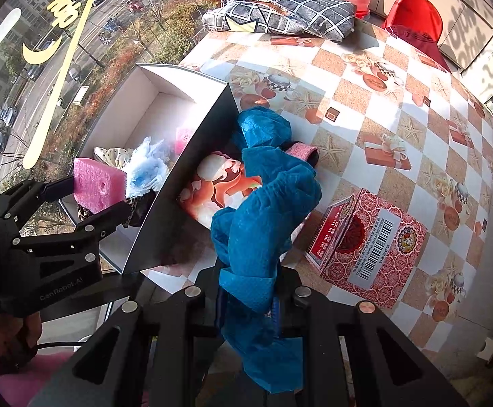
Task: Organize soft objects
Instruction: 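Lift the blue cloth and pink sponge and carry both over the white box, then lower the blue cloth and pink sponge into the box and open both grippers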
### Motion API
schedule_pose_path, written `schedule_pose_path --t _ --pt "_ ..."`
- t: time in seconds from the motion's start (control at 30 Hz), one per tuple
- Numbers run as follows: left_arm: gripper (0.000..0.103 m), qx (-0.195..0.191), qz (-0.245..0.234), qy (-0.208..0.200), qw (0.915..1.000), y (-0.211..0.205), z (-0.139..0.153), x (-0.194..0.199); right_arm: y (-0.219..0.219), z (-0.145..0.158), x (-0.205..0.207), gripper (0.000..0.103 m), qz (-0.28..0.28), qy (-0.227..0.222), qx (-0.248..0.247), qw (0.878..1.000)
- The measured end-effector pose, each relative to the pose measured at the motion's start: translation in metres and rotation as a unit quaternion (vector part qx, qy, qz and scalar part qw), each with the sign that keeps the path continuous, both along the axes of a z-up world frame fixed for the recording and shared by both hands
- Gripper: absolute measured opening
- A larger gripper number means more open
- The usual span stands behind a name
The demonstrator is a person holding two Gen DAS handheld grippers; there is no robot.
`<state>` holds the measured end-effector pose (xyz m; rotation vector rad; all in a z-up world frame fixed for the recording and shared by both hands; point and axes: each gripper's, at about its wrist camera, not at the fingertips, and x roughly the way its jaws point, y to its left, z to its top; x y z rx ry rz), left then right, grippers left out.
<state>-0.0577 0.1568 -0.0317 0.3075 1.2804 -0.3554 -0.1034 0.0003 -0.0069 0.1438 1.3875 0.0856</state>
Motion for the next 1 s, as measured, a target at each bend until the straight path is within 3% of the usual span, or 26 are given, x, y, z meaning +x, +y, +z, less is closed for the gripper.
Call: schedule_pose_path --t 0.47,0.73,1.0 --pt "0.074 0.017 0.070 -0.023 0.9971 0.053 0.004 0.051 0.058 0.013 0.063 0.021 0.079 -0.025 0.004 0.997" --pt "0.074 0.016 0.089 -0.013 0.9958 0.063 -0.005 0.065 0.081 0.008 0.096 0.021 0.077 -0.011 0.049 0.996" --pt "0.074 0.016 0.094 -0.006 0.9954 0.066 -0.017 0.065 0.104 -0.006 0.113 0.021 0.091 0.003 0.046 0.995"
